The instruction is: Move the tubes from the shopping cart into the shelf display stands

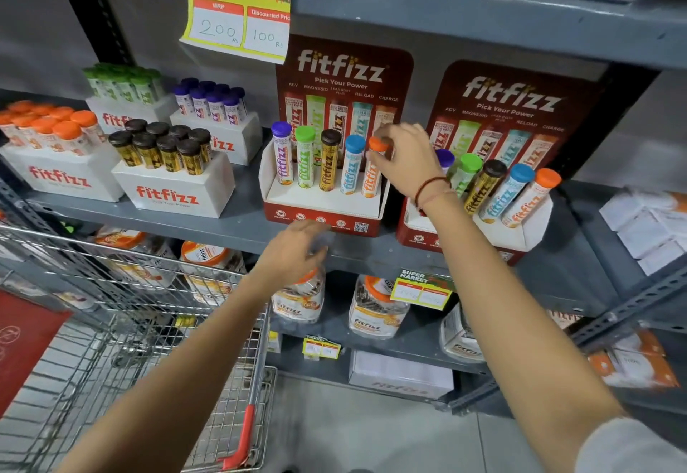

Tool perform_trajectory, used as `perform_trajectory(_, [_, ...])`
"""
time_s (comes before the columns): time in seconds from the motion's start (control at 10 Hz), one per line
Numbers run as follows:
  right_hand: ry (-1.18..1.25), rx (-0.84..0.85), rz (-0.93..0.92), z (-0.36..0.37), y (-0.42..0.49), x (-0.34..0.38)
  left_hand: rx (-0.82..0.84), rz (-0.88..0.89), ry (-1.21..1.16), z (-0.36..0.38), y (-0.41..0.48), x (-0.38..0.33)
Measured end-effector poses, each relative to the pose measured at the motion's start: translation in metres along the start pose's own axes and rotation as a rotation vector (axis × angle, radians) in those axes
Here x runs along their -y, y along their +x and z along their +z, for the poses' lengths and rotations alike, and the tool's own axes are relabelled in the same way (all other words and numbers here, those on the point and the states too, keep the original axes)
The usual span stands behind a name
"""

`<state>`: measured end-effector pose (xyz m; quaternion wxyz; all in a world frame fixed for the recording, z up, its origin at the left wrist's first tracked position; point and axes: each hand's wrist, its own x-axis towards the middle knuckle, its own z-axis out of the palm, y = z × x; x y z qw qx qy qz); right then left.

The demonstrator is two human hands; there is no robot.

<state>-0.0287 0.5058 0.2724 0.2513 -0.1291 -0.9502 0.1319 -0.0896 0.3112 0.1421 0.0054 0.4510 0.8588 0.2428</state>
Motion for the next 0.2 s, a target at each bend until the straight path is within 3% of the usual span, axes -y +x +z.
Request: perform_trajectory(0.2, [0.21, -0.187, 0.008, -0.082, -0.058, 0.015, -0.205, 0.143, -0.144, -0.083, 0.016, -0.053])
